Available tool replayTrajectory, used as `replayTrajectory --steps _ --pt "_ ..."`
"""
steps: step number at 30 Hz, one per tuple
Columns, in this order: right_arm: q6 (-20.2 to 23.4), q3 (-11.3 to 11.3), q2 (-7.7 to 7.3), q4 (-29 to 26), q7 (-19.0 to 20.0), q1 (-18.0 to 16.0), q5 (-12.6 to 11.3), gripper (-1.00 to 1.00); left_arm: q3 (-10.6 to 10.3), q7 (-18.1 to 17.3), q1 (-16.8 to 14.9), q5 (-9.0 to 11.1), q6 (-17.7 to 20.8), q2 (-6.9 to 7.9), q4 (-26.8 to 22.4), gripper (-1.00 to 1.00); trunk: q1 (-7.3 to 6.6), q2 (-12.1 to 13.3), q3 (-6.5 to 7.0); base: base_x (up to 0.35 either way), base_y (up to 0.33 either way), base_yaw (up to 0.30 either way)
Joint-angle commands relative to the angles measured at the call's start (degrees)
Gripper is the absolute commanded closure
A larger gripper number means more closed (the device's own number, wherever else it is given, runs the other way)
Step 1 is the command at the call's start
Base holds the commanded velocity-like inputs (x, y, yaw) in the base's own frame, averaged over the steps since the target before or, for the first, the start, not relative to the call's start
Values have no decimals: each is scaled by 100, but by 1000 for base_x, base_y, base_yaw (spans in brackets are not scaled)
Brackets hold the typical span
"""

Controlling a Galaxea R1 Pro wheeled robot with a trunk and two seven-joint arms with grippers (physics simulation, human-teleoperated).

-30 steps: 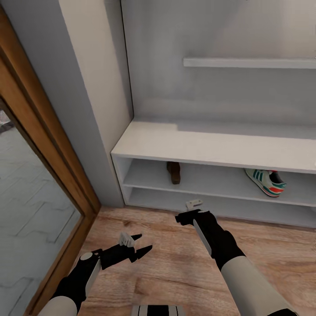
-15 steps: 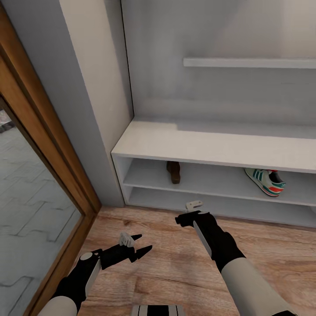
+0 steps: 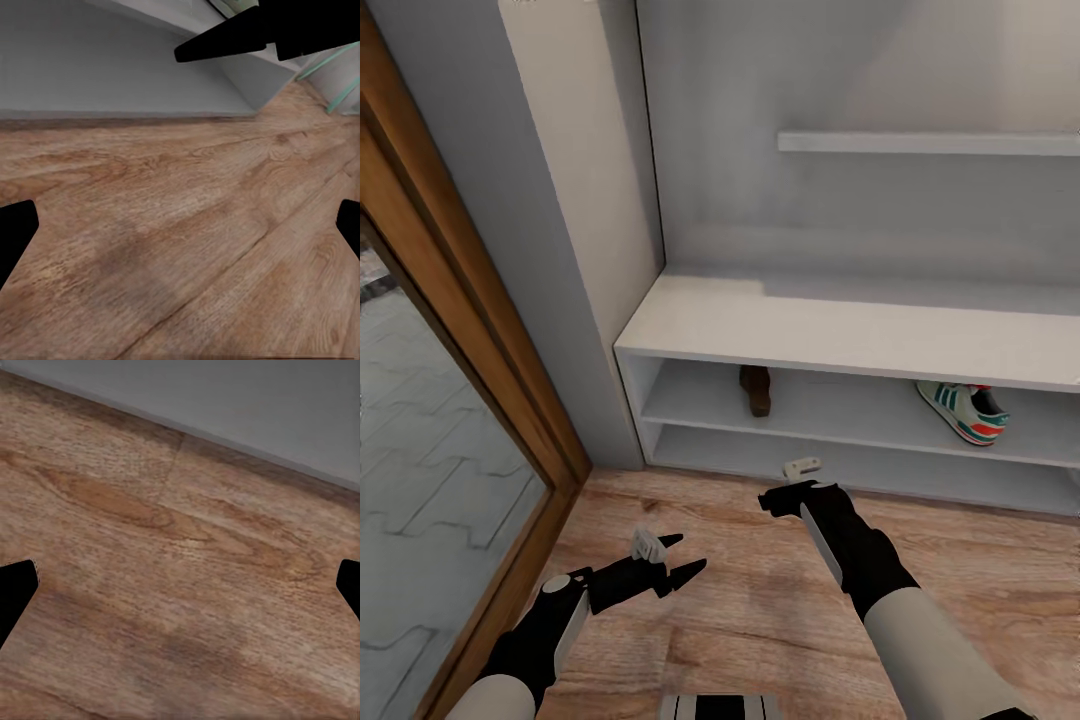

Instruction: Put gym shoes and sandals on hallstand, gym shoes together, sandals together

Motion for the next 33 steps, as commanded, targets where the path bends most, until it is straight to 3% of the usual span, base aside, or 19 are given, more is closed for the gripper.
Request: replayTrajectory --steps 1,9,33 --pt "27 3 -1 -7 6 -2 -34 -100 31 -28 -3 -25 -9 -6 0 -100 -3 -2 -4 -265 0 0" --pt "27 4 -1 -7 4 -2 -56 -100 36 -24 -3 -30 -9 -5 0 -100 -3 -2 12 -113 0 -98" --pt "-193 1 -9 0 2 -2 -59 -100 37 -21 -3 -34 -9 -5 0 -100 -3 -2 139 -2 0 -250"
